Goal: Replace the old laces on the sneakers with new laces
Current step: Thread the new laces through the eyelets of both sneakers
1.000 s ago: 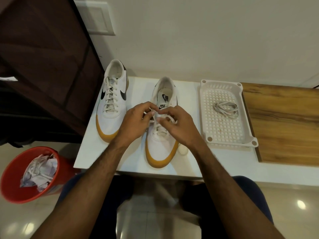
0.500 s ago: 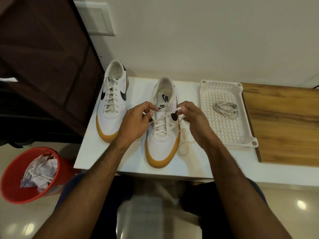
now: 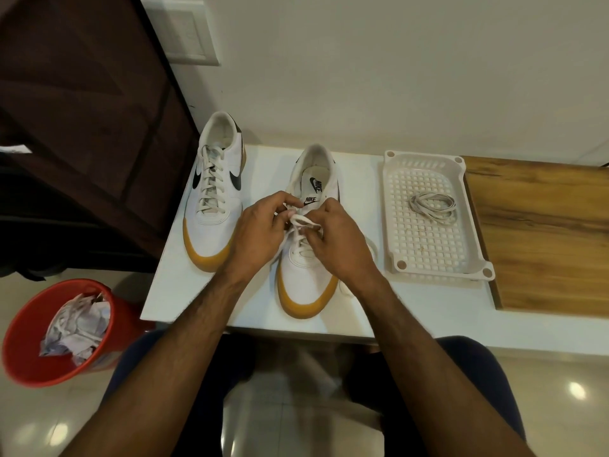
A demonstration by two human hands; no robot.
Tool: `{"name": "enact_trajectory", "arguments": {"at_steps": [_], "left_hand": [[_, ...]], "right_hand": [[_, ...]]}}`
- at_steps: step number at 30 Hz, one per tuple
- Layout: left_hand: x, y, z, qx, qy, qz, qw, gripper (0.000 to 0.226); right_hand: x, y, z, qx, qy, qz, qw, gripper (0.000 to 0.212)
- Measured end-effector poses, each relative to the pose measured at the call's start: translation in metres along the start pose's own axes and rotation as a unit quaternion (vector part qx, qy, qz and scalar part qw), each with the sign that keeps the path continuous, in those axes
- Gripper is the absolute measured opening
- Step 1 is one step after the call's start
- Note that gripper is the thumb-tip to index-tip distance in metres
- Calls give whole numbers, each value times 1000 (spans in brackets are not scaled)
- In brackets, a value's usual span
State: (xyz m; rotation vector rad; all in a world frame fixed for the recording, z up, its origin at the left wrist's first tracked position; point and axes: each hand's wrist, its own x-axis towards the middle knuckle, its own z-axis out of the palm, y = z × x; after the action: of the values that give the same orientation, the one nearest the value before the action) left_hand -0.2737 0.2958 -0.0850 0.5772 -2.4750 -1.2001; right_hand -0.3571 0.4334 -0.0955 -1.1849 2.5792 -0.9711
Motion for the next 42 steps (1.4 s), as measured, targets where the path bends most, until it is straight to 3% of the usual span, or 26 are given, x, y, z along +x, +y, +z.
{"name": "enact_trajectory", "arguments": {"at_steps": [4,6,8,10,13,15,17,19,20,22,26,30,33,34,37,38,39,41,42], "left_hand": [[0,1,0,5,-3,0,1000,21],[1,0,0,9,-5,-2,1000,22],[2,-1,0,16,-7,-3,1000,23],[4,-4,0,19,-7,-1,1000,23],[9,-7,1,18,-2,9,1000,23],[12,-9,2,19,-2,15,1000,22],[12,-9,2,18,-4,18,1000,21],[13,-11,2,14,-9,25,1000,21],[14,-12,2,14,-12,29,999,21],[15,-12,1,17,-14,35,999,21],[15,-13,1,19,-12,35,999,20],[15,-15,0,21,-13,35,999,21],[15,-14,-1,23,-14,22,999,21],[15,-14,-1,21,-15,18,1000,21],[15,-13,-1,27,-14,18,999,21],[15,-14,0,28,-13,18,999,22],[15,-14,0,26,-12,18,999,22],[15,-13,1,17,-15,18,1000,22],[15,-13,0,14,-16,19,1000,22]], "right_hand": [[0,-2,-3,25,8,26,999,17],[2,0,-10,88,-2,59,994,6],[3,2,-23,201,-11,113,973,9],[3,6,-35,378,-17,156,912,8],[6,9,-49,591,-22,140,794,7],[11,2,-50,627,-40,154,763,10],[12,-6,-47,510,-60,172,841,13],[8,-5,-37,320,-67,118,938,12],[5,-4,-31,246,-66,92,963,7],[1,0,-23,160,-62,65,983,10],[7,1,-14,118,-42,87,988,13],[7,1,-14,181,-10,137,974,14],[11,4,-28,344,63,179,920,13],[12,6,-35,428,98,183,879,15],[15,10,-54,684,124,181,696,24],[15,11,-54,694,102,186,688,25],[15,9,-52,640,76,199,738,25],[10,8,-42,403,31,184,896,24],[9,8,-37,299,18,162,940,23]]}}
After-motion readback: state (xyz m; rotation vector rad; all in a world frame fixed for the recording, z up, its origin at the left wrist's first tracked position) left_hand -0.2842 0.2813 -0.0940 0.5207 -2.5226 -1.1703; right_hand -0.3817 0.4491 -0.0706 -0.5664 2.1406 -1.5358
